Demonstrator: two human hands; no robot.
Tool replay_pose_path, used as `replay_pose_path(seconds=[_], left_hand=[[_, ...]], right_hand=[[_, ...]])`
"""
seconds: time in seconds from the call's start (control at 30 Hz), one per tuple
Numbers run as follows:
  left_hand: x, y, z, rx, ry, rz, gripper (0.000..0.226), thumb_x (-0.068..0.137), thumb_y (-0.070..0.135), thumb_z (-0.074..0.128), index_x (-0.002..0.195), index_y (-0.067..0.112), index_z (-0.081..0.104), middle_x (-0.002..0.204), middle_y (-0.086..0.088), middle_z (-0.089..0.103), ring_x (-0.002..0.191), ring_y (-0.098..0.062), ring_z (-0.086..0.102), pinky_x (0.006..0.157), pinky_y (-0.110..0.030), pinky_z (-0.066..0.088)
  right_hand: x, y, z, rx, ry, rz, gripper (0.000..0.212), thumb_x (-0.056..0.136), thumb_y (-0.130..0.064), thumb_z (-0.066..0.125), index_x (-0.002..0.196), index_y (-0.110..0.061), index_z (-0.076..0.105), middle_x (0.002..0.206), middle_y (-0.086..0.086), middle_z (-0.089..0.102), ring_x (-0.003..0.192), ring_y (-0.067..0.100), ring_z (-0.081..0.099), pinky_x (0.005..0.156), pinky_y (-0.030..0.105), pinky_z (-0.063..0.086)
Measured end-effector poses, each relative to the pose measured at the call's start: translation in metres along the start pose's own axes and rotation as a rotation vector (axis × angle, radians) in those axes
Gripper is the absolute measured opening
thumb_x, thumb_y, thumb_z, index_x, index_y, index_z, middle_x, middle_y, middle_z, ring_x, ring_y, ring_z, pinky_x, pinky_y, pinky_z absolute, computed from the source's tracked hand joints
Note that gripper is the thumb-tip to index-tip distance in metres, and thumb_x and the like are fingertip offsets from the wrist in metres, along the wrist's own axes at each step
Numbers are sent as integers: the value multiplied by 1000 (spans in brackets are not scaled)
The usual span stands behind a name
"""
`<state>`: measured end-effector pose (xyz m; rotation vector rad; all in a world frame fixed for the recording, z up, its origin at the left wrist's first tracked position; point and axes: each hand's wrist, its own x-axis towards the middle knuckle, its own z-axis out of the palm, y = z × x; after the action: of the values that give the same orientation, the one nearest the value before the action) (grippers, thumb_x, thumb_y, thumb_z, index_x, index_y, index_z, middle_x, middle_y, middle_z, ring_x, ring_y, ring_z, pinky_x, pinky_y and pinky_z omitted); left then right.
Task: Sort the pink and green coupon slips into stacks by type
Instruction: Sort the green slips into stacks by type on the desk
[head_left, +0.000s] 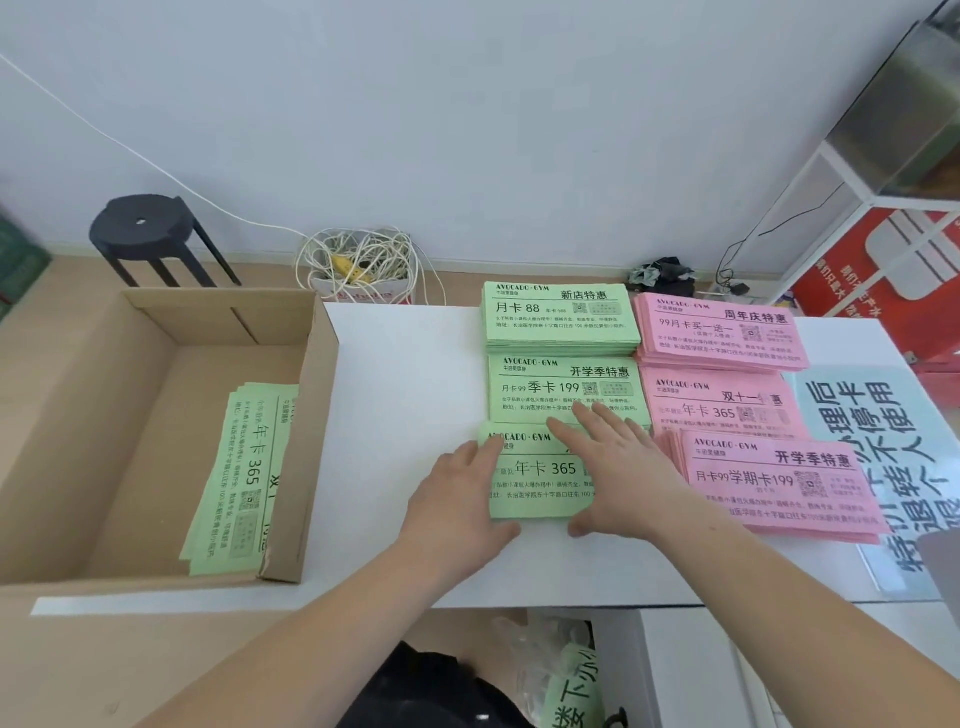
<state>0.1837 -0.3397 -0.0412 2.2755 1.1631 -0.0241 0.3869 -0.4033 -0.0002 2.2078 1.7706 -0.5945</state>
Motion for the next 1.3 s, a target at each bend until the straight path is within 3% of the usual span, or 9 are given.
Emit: replay_pose_path(seconds=[0.13, 0.23, 0.5, 0.7, 0.87, 0.93, 1.03, 1.17, 1.3], left_hand=[[4, 6, 5, 51, 20, 16, 85, 86, 42, 70, 156, 32, 21, 147, 6, 43, 127, -20, 43, 99, -39, 47], [5, 6, 8, 80, 37, 24, 72, 90, 42, 67, 151, 30, 31, 143, 8, 46, 124, -19, 44, 98, -38, 47], [-1, -3, 13, -192, 111, -27, 74, 89, 55, 68, 152, 24, 44, 153, 10, 43, 136, -15, 37, 111, -29, 35], [-4, -4, 21, -4, 80, 58, 64, 91, 50, 64, 145, 25, 41, 147, 10, 40, 125, -16, 37, 96, -35, 49], [0, -9, 19, 19, 15, 87, 60, 94, 46, 64, 145, 23, 43, 156, 1, 37, 129, -21, 38, 103, -38, 46], [-4, -8, 10, -139, -13, 57, 59, 89, 45, 71, 140, 25, 51, 146, 6, 48, 124, -18, 47, 102, -36, 47], [-21, -10, -18, -506, 11, -81, 58, 90, 39, 74, 143, 24, 54, 137, 8, 57, 120, -8, 57, 103, -30, 50], [-47, -26, -83, -780, 72, -106, 30, 94, 27, 71, 124, 31, 66, 110, 13, 71, 95, 6, 67, 80, -8, 51], [-63, -84, -159, -1017, 234, -205, 15, 97, 6, 64, 106, 14, 73, 92, -6, 78, 83, -21, 76, 78, -32, 63]], right_hand=[[3, 8, 5, 36, 9, -16, 112, 73, -57, 82, 161, -41, 14, 169, -8, 16, 155, 16, 13, 128, 43, 7], [2, 9, 6, 69, 18, -26, 100, 75, -58, 80, 157, -42, 25, 165, -9, 22, 152, 17, 21, 126, 40, 17], [-7, 2, 7, 188, 41, -8, 81, 79, -68, 71, 151, -46, 40, 167, -13, 11, 155, 10, 3, 121, 43, 31], [-9, -2, 14, 172, 23, 18, 81, 83, -58, 74, 153, -49, 35, 167, -15, 14, 155, 10, 7, 124, 37, 20], [-8, -9, 15, 109, 20, 37, 83, 83, -57, 75, 153, -47, 33, 169, -12, 10, 156, 12, 5, 126, 40, 19], [-10, -16, 8, 69, -2, 39, 85, 80, -61, 75, 153, -44, 35, 170, -9, 9, 157, 15, 6, 125, 42, 19], [-8, -38, -16, 102, 16, 19, 70, 85, -59, 71, 148, -41, 45, 165, -11, 25, 151, 14, 25, 118, 41, 35], [10, -87, -46, 377, 158, -23, 43, 92, -45, 68, 133, -38, 60, 140, -18, 55, 130, 7, 52, 105, 37, 46], [41, -157, -63, 756, 283, -74, 34, 97, -36, 65, 131, -37, 62, 130, -25, 59, 116, -3, 58, 101, 33, 51]])
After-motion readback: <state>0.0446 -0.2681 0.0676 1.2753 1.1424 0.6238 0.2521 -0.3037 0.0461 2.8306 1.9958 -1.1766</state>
